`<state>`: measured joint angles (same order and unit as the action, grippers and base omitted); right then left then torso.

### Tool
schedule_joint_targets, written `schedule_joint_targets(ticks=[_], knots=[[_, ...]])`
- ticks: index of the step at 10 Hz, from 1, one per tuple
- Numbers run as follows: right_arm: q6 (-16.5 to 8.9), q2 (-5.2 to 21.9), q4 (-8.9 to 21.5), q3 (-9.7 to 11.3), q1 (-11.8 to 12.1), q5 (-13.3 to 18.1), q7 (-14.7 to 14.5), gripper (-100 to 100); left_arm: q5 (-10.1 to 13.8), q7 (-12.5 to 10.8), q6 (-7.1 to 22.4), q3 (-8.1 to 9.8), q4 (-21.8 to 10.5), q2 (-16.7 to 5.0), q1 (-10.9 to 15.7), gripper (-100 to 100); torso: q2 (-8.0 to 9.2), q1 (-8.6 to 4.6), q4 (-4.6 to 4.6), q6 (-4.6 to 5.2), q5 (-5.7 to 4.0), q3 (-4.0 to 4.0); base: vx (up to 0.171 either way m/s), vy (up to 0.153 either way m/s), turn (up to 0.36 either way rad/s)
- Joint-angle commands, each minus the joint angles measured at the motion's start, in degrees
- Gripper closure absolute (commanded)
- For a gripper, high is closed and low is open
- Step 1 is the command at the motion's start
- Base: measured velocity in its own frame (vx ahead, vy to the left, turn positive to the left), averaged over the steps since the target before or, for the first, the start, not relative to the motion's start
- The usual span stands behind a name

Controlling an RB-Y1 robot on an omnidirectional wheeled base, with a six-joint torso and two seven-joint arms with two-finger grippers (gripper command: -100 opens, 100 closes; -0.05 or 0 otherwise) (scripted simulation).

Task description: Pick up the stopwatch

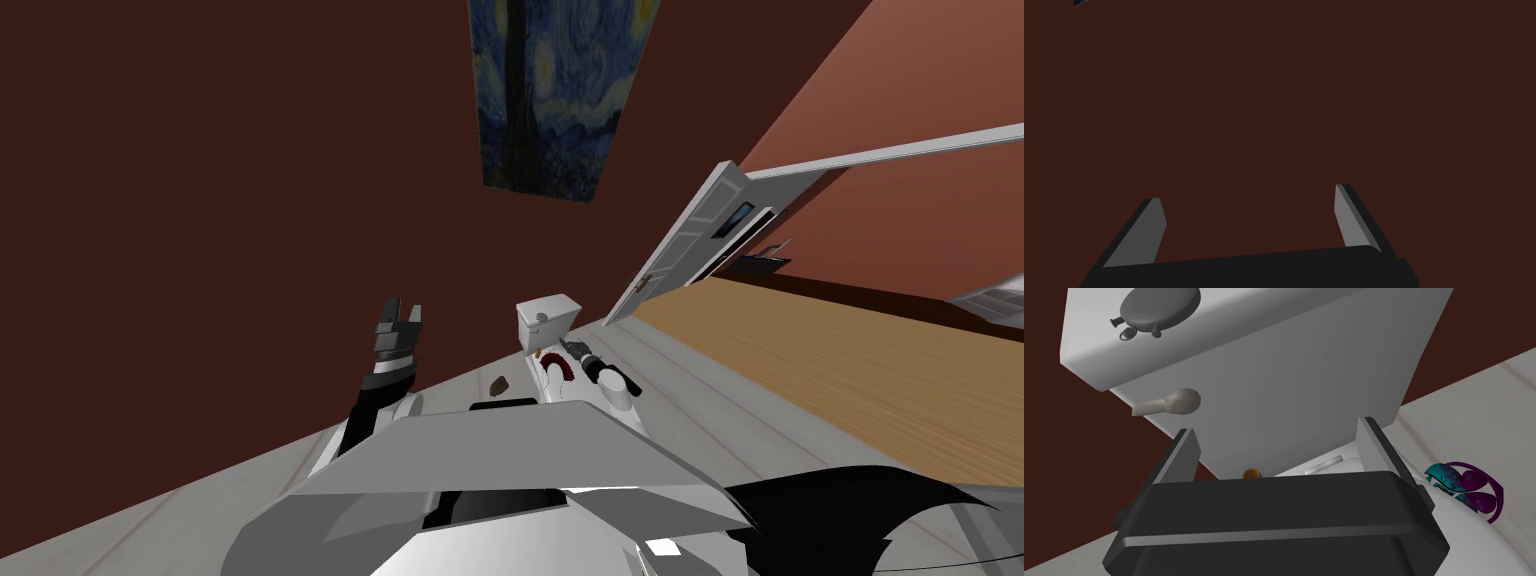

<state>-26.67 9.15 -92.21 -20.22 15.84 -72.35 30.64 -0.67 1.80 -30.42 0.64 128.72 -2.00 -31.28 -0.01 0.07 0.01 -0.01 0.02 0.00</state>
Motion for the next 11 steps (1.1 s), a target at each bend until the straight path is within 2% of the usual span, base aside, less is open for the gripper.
schedule_joint_targets(ticks=[1,2,4,5,6,7,9,10,11], knots=[[-2.86,0.01,2.04,-1.91,-0.4,-2.86,1.8,-100,0.0,0.0,0.0,0.0,0.0,0.0,0.0,0,0.0,0.0,0.0,0.0,0.0,0.0,0.011,0.019,-0.008],[-2.93,0.01,2.04,-1.91,-0.4,-3.32,1.8,-100,0.0,0.0,0.0,0.0,0.0,0.0,0.0,0,-0.02,0.0,0.0,0.01,0.0,-0.01,0.008,0.018,-0.008],[-6.83,0.23,5.8,-5.13,-1.37,-7.3,4.77,-100,0.0,0.0,0.0,0.0,0.0,0.0,0.0,0,-0.02,0.0,-0.01,0.0,0.0,-0.01,0.016,0.023,-0.01],[-7.8,0.23,5.8,-5.13,-1.37,-8.55,4.77,-100,0.0,0.0,0.0,0.0,0.0,0.0,0.0,0,-0.05,0.03,-0.01,0.01,0.0,-0.03,0.022,0.022,-0.008],[-9.81,0.39,7.64,-6.65,-1.86,-10.38,6.18,-100,0.0,0.0,0.0,0.0,0.0,0.0,0.0,0,-0.06,0.02,-0.01,0.0,0.01,-0.04,0.025,0.018,-0.002],[-10.15,0.39,7.64,-6.65,-1.86,-11.13,6.18,-100,0.0,0.0,0.0,0.0,0.0,0.0,0.0,0,-0.08,0.0,-0.02,0.0,0.0,-0.04,0.02,0.014,-0.003],[-13.93,0.78,11.18,-9.47,-2.84,-15.17,8.79,-100,0.0,0.0,0.0,0.0,0.0,0.0,0.0,0,-0.08,-0.02,-0.02,0.0,0.0,-0.05,0.035,0.015,-0.002],[-14.63,0.78,11.18,-9.47,-2.84,-16.17,8.79,-100,0.0,0.0,0.0,0.0,0.0,0.0,0.0,0,-0.13,-0.01,-0.03,0.0,0.0,-0.07,0.035,0.012,-0.003],[-16.74,0.96,12.85,-10.76,-3.33,-18.17,9.99,-100,0.0,0.0,0.0,0.0,0.0,0.0,0.0,0,-0.12,-0.02,-0.03,0.0,0.0,-0.07,0.034,0.01,0.003]])
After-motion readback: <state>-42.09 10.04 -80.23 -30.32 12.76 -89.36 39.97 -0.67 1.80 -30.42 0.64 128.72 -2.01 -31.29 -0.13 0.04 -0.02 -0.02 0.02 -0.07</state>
